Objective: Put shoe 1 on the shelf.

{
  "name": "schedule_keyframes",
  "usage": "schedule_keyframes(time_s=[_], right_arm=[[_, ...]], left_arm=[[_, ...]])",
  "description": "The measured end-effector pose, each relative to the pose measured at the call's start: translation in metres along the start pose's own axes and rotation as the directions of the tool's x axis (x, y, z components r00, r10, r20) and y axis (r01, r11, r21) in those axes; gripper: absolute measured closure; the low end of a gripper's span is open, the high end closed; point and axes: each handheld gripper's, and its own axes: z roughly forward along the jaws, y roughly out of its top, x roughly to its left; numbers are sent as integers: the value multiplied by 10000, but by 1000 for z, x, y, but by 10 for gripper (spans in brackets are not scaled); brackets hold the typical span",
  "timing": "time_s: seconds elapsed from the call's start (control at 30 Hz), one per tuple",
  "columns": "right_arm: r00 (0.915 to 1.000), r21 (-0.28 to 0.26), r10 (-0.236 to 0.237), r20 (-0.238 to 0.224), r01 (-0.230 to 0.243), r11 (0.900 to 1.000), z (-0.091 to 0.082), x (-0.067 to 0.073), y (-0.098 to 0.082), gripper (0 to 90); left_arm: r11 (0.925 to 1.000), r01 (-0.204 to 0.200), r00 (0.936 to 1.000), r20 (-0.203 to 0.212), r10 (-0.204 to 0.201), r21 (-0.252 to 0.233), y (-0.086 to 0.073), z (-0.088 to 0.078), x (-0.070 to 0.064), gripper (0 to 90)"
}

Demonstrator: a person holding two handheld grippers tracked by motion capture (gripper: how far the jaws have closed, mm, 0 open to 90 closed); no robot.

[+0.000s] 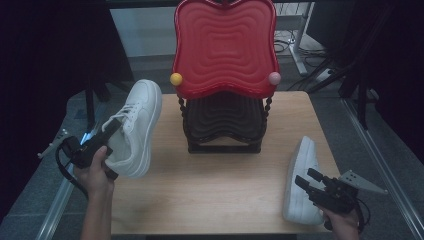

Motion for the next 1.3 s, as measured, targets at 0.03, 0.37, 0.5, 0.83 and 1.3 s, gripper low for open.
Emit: schedule_keyframes(time_s=[0.03,0.37,0.5,0.83,1.3], right_arm=[[10000,-9,-14,-3,14,10000,0,0,0,351],[10000,17,-46,-70,47,10000,1,2,0,351],[10000,-17,2,-65,-2,10000,0,2,1,351],[10000,28,-4,-54,4,10000,1,1,1,351],[9995,-96,-1,-305,-2,10000,1,3,2,351]], left_arm=[[10000,2,10000,11,-2,-73,3,1,-1,813],[9973,241,9996,126,-233,-698,20,7,-7,814],[9957,249,9996,128,-239,-888,27,10,-11,814],[9909,246,9994,278,-211,-1321,54,18,-27,815],[9907,-147,9991,371,199,-1351,94,47,-56,815]])
